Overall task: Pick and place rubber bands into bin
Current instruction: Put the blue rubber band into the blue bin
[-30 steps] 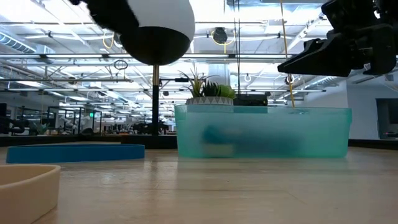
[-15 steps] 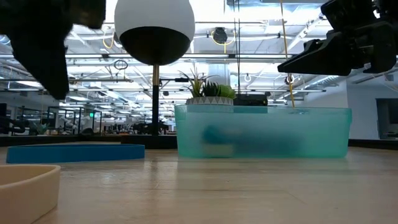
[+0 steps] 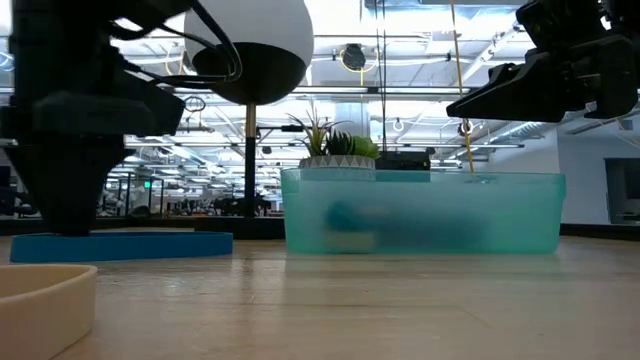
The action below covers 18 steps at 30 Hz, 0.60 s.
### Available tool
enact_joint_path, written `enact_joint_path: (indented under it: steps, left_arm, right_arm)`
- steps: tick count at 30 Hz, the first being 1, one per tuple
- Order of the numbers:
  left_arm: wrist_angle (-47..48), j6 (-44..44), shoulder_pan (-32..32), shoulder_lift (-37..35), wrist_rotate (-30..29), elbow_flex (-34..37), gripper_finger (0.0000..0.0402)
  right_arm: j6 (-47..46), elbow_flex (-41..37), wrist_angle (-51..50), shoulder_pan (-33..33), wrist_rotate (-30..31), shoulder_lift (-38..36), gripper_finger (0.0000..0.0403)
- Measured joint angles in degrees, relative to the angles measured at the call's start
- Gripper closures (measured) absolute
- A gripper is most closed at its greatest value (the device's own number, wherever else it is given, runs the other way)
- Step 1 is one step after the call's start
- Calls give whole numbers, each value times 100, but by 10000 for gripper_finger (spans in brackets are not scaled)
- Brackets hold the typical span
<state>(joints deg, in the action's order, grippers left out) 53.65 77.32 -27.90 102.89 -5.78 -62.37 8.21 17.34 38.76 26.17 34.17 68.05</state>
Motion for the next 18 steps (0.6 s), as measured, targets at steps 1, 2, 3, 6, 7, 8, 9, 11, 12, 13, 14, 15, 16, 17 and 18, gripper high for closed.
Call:
enact_joint_path:
  steps: [1, 2, 3, 6, 7, 8, 9, 11, 12, 13, 14, 15, 16, 17, 18]
  left_arm:
    - [36, 43, 45, -9, 0, 0, 172]
    - [71, 95, 83, -14, -5, 0, 172]
    - [70, 120, 118, -14, -5, 0, 172]
    - [43, 138, 208, -13, 64, 0, 172]
    - [50, 144, 243, -13, 120, 0, 172]
    - [11, 150, 275, -13, 170, 20, 172]
    - [-56, 186, 314, -13, 230, 57, 172]
    - [-108, 259, 376, -13, 331, 145, 172]
    - [-123, 281, 393, -13, 360, 186, 172]
    - [-150, 290, 402, -20, 405, 223, 172]
    - [-198, 295, 412, -28, 435, 261, 172]
    - [-266, 297, 424, -38, 477, 310, 172]
    - [-352, 297, 440, -48, 519, 352, 172]
    - [-430, 295, 441, -48, 537, 372, 173]
    - [-456, 281, 439, -48, 533, 378, 175]
  right_arm:
    - [0, 0, -2, 0, 0, 0, 261]
    - [-2, 0, 0, 0, 0, 0, 261]
    - [-2, 0, -2, 0, 0, 0, 261]
    - [-2, 0, -1, 0, 0, 0, 261]
    - [-2, 0, -2, 0, 0, 0, 261]
    - [-2, 0, 0, 0, 0, 0, 261]
    - [-2, 0, -2, 0, 0, 0, 261]
    - [-2, 0, -2, 0, 0, 0, 261]
    - [-2, 0, -2, 0, 0, 0, 261]
    - [-2, 0, -4, 0, 0, 0, 261]
    - [-2, 0, -5, 0, 0, 0, 261]
    - [-2, 0, -6, 0, 0, 0, 261]
    - [-2, 0, -6, 0, 0, 0, 261]
    - [-2, 0, -7, 0, 0, 0, 261]
    - [-2, 0, -11, 0, 0, 0, 261]
